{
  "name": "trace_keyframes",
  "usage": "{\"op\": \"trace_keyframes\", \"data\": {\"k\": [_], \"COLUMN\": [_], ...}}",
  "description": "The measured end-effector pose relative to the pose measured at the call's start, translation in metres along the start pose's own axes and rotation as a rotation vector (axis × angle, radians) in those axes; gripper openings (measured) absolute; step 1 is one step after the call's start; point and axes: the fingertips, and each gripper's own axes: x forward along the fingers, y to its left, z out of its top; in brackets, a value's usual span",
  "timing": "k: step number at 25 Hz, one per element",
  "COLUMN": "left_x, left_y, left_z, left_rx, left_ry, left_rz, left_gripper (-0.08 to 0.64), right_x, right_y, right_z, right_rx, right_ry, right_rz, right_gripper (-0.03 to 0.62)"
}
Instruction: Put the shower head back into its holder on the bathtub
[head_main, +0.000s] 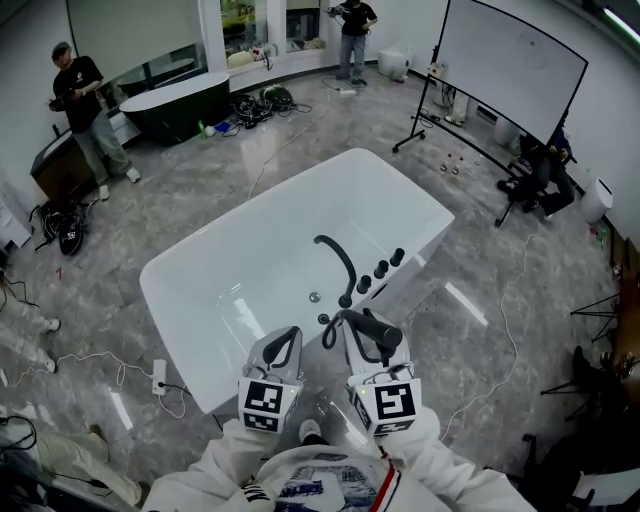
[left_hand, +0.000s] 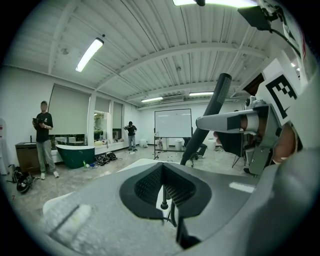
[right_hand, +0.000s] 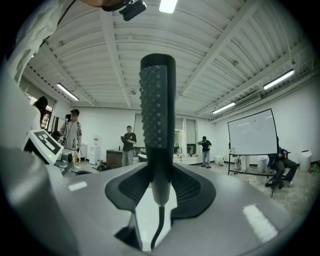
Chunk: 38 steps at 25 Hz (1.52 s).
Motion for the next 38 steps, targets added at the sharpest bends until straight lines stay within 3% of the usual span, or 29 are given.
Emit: {"op": "trace_keyframes", "data": {"k": [10,38], "left_x": [0.022,0.049], "left_y": [0.022,0.037], "left_z": [0.029,0.013], "left_rx": [0.037,0.008], "left_ry": [-0.062,-0.018], "left_rz": [-0.044,-0.036], "left_gripper": [0.002,0.002], "right_x": [0.023,0.056], "right_y": [0.003,-0.013], "right_z": [0.026,-0.014], "right_rx": [-0.02,0.018], "right_ry": [-0.056,0.028], "right_rz": [-0.038,-0.037], "right_gripper": [0.138,0.138]}}
